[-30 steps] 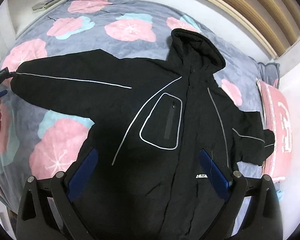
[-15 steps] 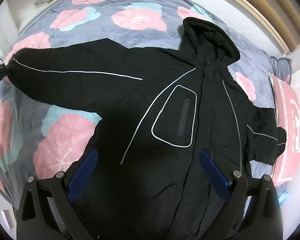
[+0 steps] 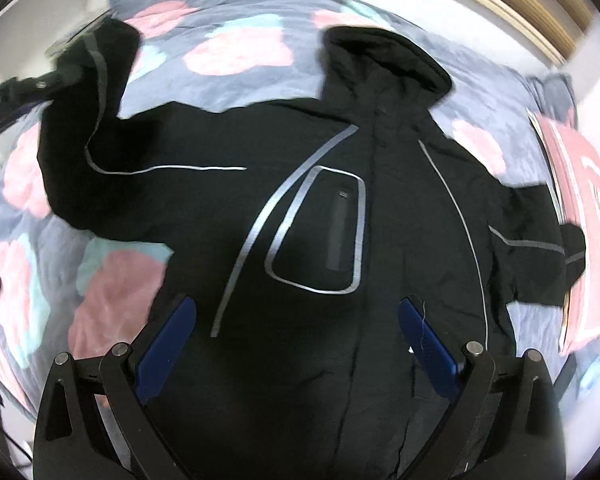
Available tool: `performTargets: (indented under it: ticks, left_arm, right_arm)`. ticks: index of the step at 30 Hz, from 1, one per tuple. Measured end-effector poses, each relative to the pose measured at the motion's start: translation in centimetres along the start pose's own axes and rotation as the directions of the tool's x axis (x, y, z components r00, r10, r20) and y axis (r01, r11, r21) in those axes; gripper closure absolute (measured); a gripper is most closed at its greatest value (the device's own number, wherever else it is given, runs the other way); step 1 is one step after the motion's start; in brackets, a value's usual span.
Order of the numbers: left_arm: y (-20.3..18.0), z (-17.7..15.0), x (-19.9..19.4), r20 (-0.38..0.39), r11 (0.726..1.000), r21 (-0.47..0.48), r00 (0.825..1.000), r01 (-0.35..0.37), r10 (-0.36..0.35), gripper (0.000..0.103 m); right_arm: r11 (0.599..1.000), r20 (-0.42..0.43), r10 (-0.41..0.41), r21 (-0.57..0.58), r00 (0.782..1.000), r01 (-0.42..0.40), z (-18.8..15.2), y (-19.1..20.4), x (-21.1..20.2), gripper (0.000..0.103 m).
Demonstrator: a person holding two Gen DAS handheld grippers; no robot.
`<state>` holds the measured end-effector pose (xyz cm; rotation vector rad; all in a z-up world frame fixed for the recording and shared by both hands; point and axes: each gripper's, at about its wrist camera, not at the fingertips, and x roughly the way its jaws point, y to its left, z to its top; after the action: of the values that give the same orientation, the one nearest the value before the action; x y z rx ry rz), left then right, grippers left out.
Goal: Fold large clothes
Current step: 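Fold the held sleeve across the jacket body with the left gripper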
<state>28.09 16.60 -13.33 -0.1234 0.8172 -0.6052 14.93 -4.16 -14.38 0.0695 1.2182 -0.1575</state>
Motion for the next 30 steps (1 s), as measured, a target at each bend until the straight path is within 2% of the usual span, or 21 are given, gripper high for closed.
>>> performTargets:
  ticks: [3, 5, 8, 10, 13, 15, 19, 20, 22, 25, 27, 30]
  left_arm:
    - [-4.7, -0.5, 4.4, -0.082, 0.995, 0.063, 0.994, 0.078, -0.073, 0.086]
    - [-7.5, -1.6, 8.2, -0.157, 0.986, 0.083, 0.979, 0.142, -0.128, 0.095]
    - [-8.6, -3.7, 13.6, -0.268, 0.987, 0.072, 0.956, 0.142, -0.118, 0.095]
    - [-8.4, -5.4, 17.5, -0.349, 0.991, 0.012, 0.929, 0.132, -0.119, 0.095]
    - [-7.8, -6.9, 18.5, -0.396, 0.99, -0.055, 0.907, 0.132, -0.143, 0.095]
    - [-7.2, -7.2, 16.8, -0.384, 0.988, -0.081, 0.91, 0.134, -0.155, 0.094]
    - [-4.2, -6.1, 13.0, -0.366, 0.99, -0.124, 0.925, 0.061, -0.103, 0.09]
    - [-3.4, -5.7, 12.4, -0.352, 0.989, -0.136, 0.931, 0.05, -0.095, 0.09]
    - [-1.2, -4.9, 9.6, -0.305, 0.988, -0.157, 0.952, -0.017, -0.032, 0.088]
    - [1.5, -4.0, 6.8, -0.258, 0.977, -0.194, 0.966, -0.085, 0.033, 0.081]
    - [3.2, -3.6, 5.4, -0.234, 0.967, -0.23, 0.971, -0.104, 0.049, 0.076]
    - [4.9, -3.6, 4.1, -0.231, 0.956, -0.26, 0.97, -0.136, 0.075, 0.075]
  right_arm:
    - [0.997, -0.025, -0.004, 0.079, 1.0, 0.006, -0.5, -3.3, 1.0, 0.001]
    - [0.992, -0.04, -0.012, 0.127, 0.999, 0.017, -0.9, -5.5, 1.8, 0.001]
    - [0.982, -0.068, -0.023, 0.183, 0.997, 0.035, -1.3, -8.3, 3.2, 0.001]
    - [0.979, -0.08, -0.029, 0.2, 0.996, 0.045, -1.5, -9.7, 4.3, 0.001]
    - [0.985, -0.079, -0.028, 0.169, 0.996, 0.041, -1.2, -10.3, 5.8, 0.001]
    - [0.99, -0.06, -0.002, 0.139, 0.998, 0.01, -0.3, -9.9, 6.5, 0.001]
    - [0.99, 0.009, 0.12, 0.069, 0.993, -0.12, 3.0, -7.4, 7.4, 0.001]
    - [0.986, 0.025, 0.162, 0.046, 0.986, -0.163, 4.1, -6.3, 7.7, 0.001]
    - [0.973, 0.035, 0.232, 0.009, 0.972, -0.232, 5.8, -4.2, 8.4, 0.001]
    - [0.933, 0.025, 0.359, -0.018, 0.933, -0.359, 8.2, -1.1, 10.0, 0.001]
    - [0.925, 0.009, 0.38, -0.011, 0.925, -0.38, 9.6, 0.5, 11.4, 0.001]
    - [0.926, -0.011, 0.378, 0.02, 0.926, -0.378, 11.4, 2.0, 13.8, 0.001]
